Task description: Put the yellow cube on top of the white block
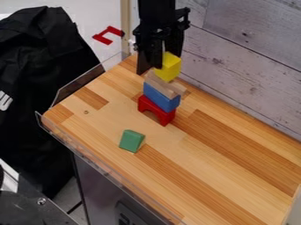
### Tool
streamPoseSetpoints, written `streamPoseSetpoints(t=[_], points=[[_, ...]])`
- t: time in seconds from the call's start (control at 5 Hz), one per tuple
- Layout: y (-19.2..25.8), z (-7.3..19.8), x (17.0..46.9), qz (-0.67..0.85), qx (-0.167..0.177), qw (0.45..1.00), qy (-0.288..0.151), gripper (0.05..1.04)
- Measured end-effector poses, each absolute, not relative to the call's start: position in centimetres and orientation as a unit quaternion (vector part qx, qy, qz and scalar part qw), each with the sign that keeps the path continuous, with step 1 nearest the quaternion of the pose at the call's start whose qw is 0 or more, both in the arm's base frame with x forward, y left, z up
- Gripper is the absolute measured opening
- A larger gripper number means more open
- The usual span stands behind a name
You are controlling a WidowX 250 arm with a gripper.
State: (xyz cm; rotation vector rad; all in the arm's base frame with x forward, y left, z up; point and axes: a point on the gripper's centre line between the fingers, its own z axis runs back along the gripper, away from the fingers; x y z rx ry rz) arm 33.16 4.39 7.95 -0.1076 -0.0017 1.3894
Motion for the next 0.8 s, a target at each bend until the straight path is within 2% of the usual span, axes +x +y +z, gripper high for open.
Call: streamPoseSetpoints(t=[0.2, 0.4, 0.6, 0.8], points=[[4.37, 7.39, 33.05, 0.64, -0.045, 0.767, 0.008, 0.538], [4.35, 7.32, 33.01, 0.64, -0.043, 0.767, 0.011, 0.607], [4.41, 7.43, 33.22, 0.641, -0.043, 0.766, 0.014, 0.905], [4.34, 7.28, 33.43, 0.643, -0.05, 0.765, 0.008, 1.005]])
